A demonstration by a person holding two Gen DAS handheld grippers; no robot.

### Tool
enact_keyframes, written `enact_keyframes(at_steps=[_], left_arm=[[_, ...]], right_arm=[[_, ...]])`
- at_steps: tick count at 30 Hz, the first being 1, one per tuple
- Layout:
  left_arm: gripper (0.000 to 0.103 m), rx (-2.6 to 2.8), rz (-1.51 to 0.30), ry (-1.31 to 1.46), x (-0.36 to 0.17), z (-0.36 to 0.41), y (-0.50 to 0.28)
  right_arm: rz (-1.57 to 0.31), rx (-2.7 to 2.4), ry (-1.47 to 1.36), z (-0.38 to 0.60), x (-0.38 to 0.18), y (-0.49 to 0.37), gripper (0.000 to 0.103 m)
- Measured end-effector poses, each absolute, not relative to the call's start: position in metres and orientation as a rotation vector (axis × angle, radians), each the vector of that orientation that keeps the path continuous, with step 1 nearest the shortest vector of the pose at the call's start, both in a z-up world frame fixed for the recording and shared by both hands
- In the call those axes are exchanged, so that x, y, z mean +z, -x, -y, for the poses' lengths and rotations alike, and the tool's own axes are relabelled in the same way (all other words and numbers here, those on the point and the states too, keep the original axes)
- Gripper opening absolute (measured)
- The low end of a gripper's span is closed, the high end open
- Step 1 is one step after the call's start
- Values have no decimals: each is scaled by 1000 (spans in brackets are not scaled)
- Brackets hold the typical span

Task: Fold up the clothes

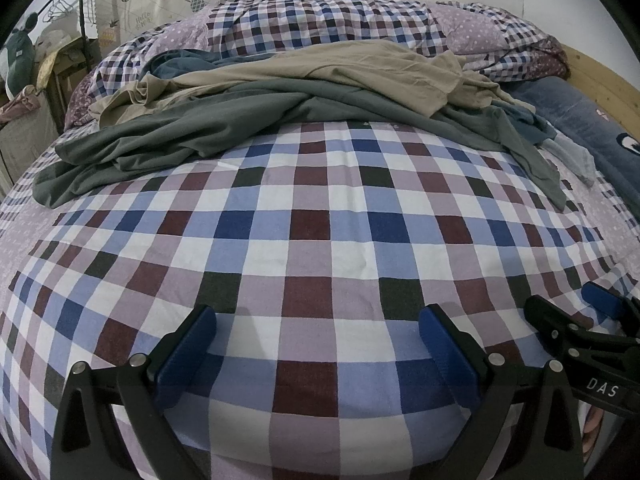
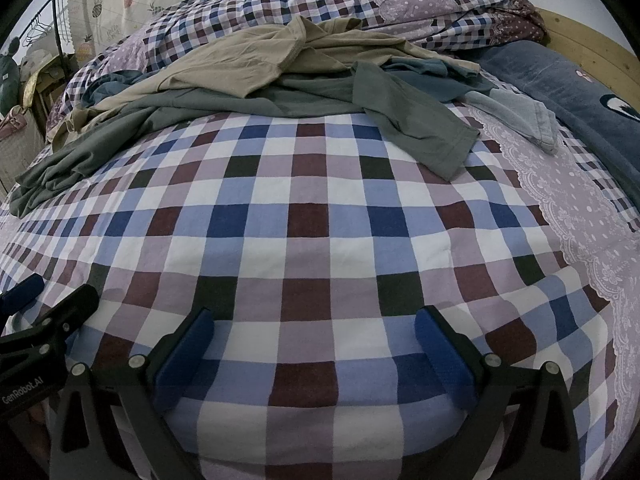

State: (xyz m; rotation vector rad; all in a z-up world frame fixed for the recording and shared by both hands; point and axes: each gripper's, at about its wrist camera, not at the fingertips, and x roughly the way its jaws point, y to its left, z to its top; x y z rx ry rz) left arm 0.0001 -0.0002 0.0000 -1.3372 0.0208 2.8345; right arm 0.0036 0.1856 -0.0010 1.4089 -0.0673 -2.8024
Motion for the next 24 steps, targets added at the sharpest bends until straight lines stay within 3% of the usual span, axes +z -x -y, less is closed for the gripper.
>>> enact_keyframes(at_steps=[24], left_arm=[[103,2780,-22,1332,5,5,-3]], right_arm=[[62,-2801,-1416,-188,-1,-3,103]])
